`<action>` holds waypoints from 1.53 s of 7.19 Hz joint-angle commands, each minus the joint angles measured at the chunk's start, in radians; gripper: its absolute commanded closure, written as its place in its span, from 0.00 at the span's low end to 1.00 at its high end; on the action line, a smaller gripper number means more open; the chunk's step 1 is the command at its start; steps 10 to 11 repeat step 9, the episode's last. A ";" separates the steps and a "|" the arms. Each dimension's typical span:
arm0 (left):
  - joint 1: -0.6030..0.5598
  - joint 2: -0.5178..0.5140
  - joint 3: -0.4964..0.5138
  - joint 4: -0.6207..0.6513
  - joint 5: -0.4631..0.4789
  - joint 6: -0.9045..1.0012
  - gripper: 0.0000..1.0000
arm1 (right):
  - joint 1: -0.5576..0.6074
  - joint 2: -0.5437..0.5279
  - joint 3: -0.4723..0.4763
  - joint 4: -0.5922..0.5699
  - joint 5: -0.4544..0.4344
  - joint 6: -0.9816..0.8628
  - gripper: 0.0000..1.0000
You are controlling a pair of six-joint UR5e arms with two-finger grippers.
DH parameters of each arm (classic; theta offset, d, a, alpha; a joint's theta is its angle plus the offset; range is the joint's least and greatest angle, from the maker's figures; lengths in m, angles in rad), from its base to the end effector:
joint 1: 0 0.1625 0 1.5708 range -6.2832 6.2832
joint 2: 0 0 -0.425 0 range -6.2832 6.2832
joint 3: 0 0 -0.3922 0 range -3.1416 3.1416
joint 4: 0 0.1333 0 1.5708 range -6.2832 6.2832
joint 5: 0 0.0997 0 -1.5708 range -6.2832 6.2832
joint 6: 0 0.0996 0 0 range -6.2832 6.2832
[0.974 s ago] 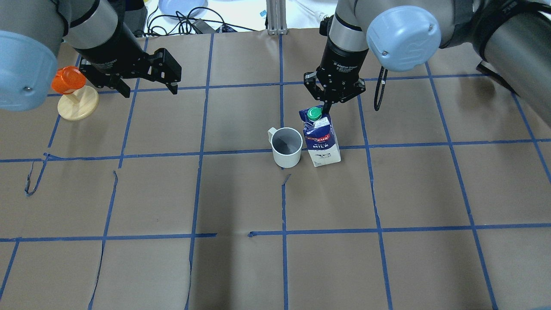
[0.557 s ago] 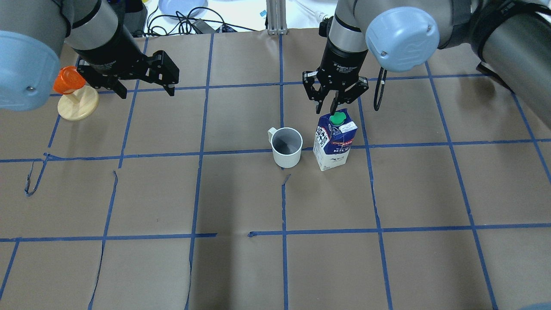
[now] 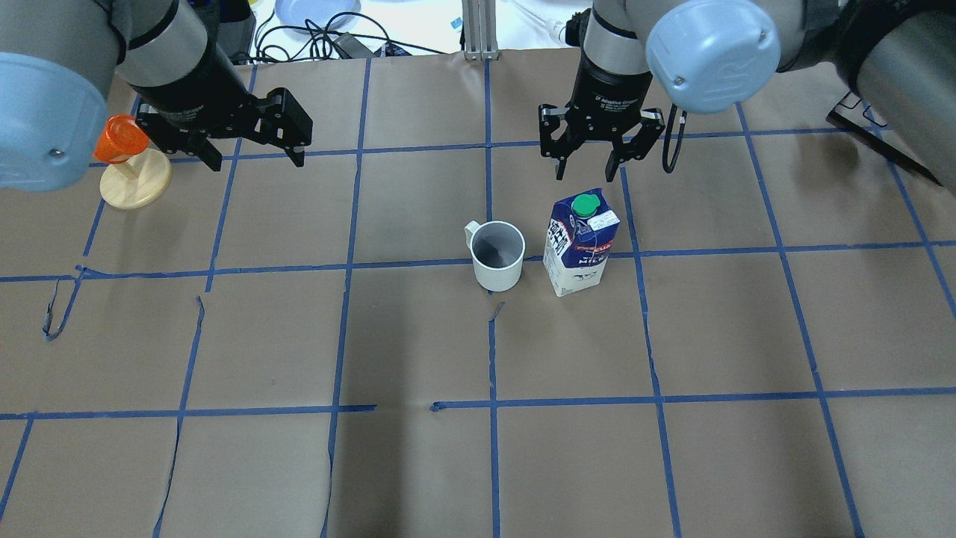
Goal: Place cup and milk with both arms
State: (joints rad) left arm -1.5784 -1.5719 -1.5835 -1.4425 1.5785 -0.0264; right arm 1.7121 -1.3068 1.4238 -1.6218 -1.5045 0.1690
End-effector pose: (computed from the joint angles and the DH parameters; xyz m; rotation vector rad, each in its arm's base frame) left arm -0.1364 -0.5020 0.4945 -0.0301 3.1306 -0.1796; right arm 0.2221 -0.5677 0.4213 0.0461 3.0838 0.1164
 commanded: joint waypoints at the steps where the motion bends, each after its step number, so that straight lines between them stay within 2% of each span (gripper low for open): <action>1: 0.000 0.003 0.000 0.001 0.000 0.000 0.00 | -0.034 -0.081 -0.042 0.063 -0.136 -0.121 0.10; 2: 0.001 -0.002 0.008 0.001 0.000 0.000 0.00 | -0.083 -0.126 -0.039 0.062 -0.131 -0.210 0.05; 4: 0.001 0.004 0.008 -0.001 0.003 0.000 0.00 | -0.158 -0.198 -0.033 0.066 -0.126 -0.287 0.04; 6: 0.001 0.010 0.011 -0.003 0.005 0.002 0.00 | -0.155 -0.203 -0.017 0.053 -0.123 -0.276 0.01; 7: 0.005 0.006 0.011 -0.042 0.001 0.002 0.00 | -0.154 -0.204 -0.017 0.053 -0.120 -0.276 0.00; 11: 0.001 0.009 0.019 -0.065 0.005 0.000 0.00 | -0.157 -0.207 -0.017 0.056 -0.105 -0.284 0.00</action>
